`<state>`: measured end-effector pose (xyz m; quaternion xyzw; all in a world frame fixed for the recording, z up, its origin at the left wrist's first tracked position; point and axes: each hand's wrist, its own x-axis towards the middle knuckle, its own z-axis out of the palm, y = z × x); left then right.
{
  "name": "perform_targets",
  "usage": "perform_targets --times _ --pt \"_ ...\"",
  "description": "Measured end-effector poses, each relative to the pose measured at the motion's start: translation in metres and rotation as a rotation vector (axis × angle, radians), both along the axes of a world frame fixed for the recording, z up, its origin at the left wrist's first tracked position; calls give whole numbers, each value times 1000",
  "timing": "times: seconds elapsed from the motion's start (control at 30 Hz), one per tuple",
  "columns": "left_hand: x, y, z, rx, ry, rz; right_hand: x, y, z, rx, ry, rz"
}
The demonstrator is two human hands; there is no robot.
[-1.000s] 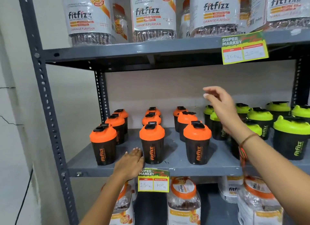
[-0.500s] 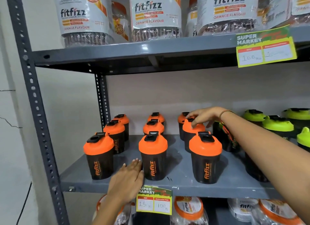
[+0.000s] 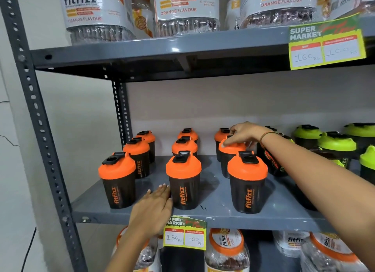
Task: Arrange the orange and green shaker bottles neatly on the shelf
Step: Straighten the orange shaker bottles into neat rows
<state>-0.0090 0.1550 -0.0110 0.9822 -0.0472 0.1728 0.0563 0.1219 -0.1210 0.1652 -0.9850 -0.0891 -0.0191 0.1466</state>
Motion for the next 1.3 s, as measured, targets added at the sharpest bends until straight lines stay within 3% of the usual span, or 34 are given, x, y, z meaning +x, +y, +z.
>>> perform_targets --times 0.6,0.7,0.83,0.97,1.1,1.3 --pt "-3 -1 1 -21 0 1 -10 0 12 -68 99 13" --pt "-2 0 1 -26 11 -5 -14 7 25 -163 -127 28" --pt "-2 0 1 -35 13 1 -25 45 41 -94 -309 172" --pt "-2 0 0 -36 6 -8 -34 105 43 -157 -183 325" --pt "1 2 -1 -38 -8 -1 -26 141 27 -190 17 347" --pt "3 4 -4 -35 -26 -7 -22 139 20 -230 46 325"
